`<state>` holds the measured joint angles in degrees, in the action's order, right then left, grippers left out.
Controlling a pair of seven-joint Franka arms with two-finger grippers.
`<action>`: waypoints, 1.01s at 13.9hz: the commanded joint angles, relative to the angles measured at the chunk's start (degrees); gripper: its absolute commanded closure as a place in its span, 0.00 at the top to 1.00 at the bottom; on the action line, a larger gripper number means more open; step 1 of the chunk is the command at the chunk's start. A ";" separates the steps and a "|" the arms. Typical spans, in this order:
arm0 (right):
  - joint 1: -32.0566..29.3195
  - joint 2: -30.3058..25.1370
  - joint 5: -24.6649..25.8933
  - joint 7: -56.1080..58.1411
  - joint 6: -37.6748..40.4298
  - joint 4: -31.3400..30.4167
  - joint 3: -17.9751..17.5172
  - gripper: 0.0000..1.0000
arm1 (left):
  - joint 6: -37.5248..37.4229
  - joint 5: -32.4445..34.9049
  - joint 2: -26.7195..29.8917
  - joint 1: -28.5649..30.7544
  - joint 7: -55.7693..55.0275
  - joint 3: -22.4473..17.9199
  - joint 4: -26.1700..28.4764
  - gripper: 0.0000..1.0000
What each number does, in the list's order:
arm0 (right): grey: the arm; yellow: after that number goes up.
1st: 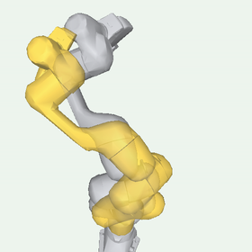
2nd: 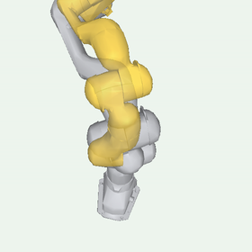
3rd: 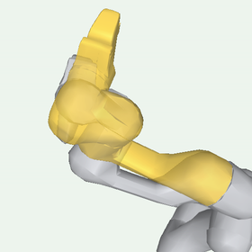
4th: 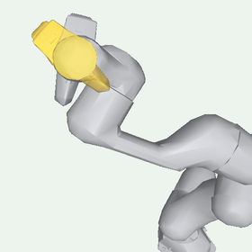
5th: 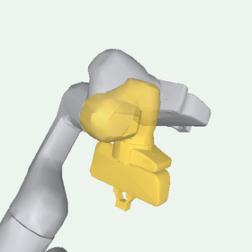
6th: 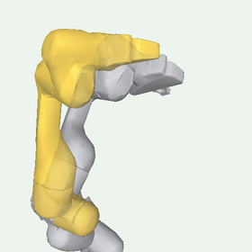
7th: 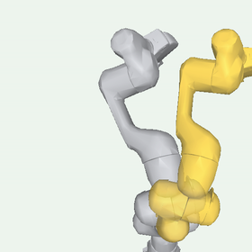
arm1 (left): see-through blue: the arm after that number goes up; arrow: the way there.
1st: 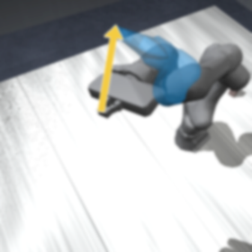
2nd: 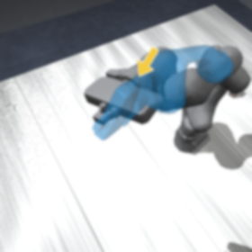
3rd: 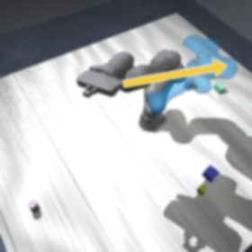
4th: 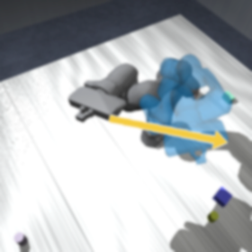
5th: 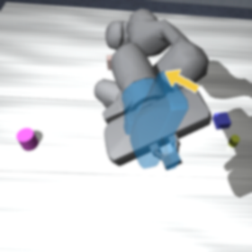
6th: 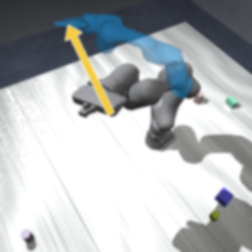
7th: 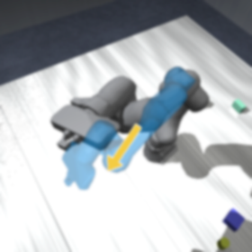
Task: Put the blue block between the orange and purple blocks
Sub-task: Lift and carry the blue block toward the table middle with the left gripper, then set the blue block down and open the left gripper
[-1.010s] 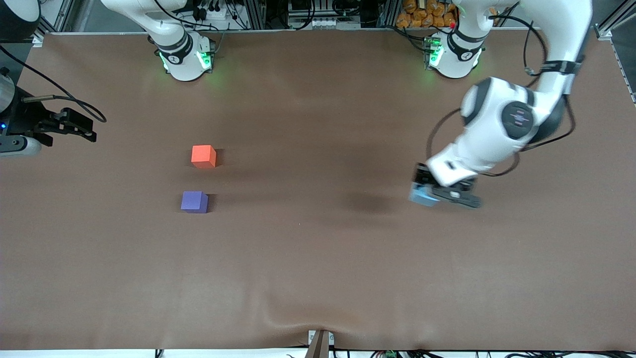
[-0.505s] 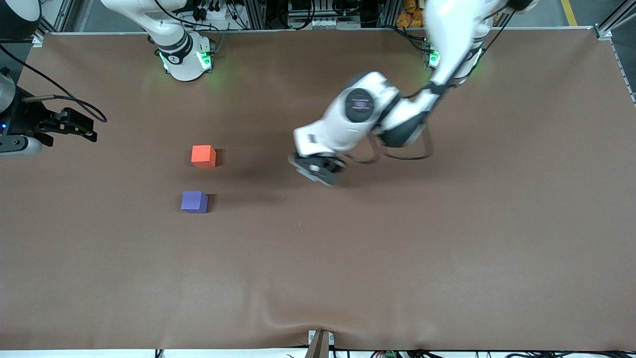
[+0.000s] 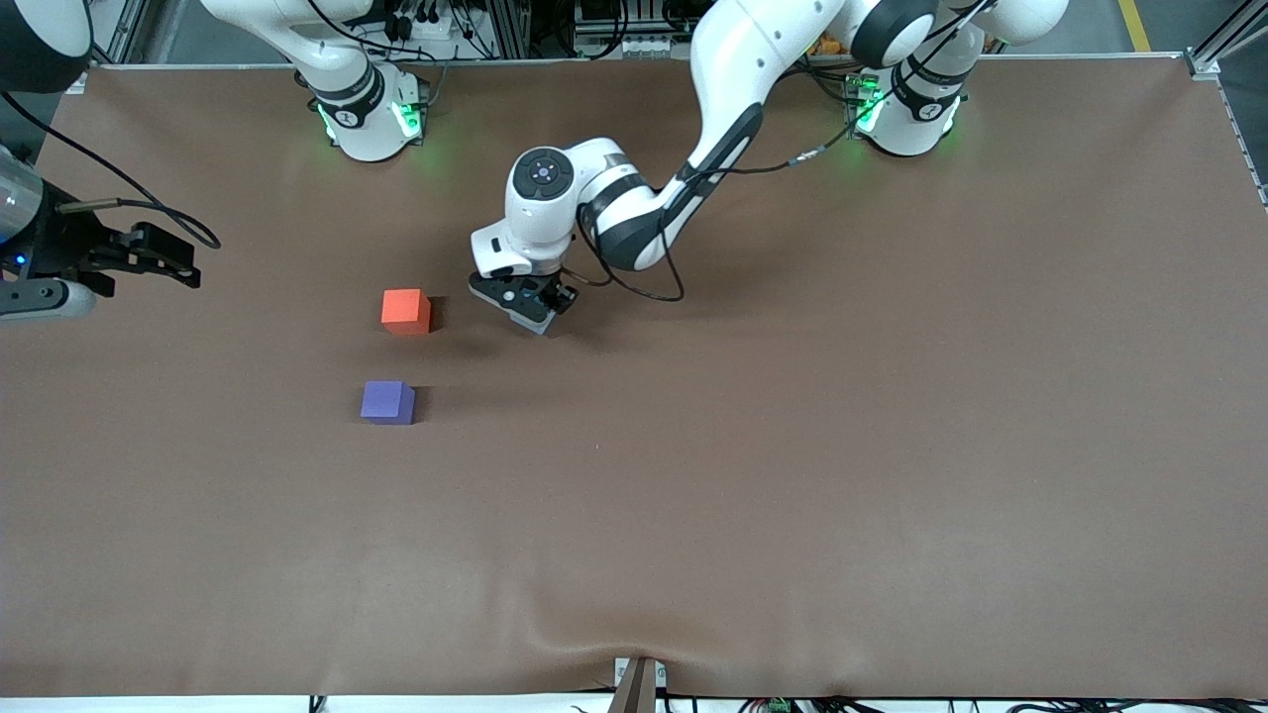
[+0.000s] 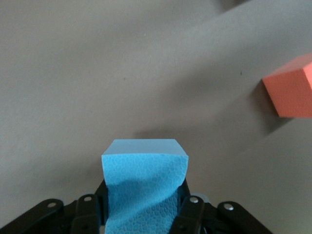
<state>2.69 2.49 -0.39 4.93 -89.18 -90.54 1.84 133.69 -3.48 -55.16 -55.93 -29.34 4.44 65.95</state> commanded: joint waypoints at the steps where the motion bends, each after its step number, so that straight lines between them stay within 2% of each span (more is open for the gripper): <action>1: 1.09 -0.38 -0.49 -0.79 -0.82 -0.60 0.27 1.00 | 0.78 -0.30 -1.62 1.26 0.42 -0.74 -2.67 0.99; 3: 1.18 -0.21 -0.49 -0.88 -1.43 -0.69 0.18 1.00 | -1.66 -0.48 -0.22 1.88 -0.27 -0.48 -2.58 1.00; 4: 1.36 -0.21 -0.49 -0.88 -1.43 -0.78 0.18 1.00 | -5.51 -0.22 1.79 1.88 -1.32 -0.83 -2.58 1.00; 8: 1.62 -0.03 -2.16 -0.88 -2.58 -1.65 0.27 1.00 | -22.46 0.40 14.60 2.92 -1.60 -6.79 -1.79 1.00; 11: 3.72 -0.03 -2.60 -8.31 -4.32 -3.84 0.18 1.00 | -36.98 0.49 23.67 10.98 -0.98 -10.67 -1.61 1.00; 14: 6.10 0.15 -3.56 -16.07 -5.56 -5.86 -1.83 1.00 | -43.76 0.58 29.13 20.48 0.95 -10.85 -1.52 1.00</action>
<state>7.05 3.38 -2.79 -6.28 -93.41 -94.15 0.96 92.57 -3.25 -29.39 -39.73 -28.78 -7.12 61.61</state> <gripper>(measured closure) 0.000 0.000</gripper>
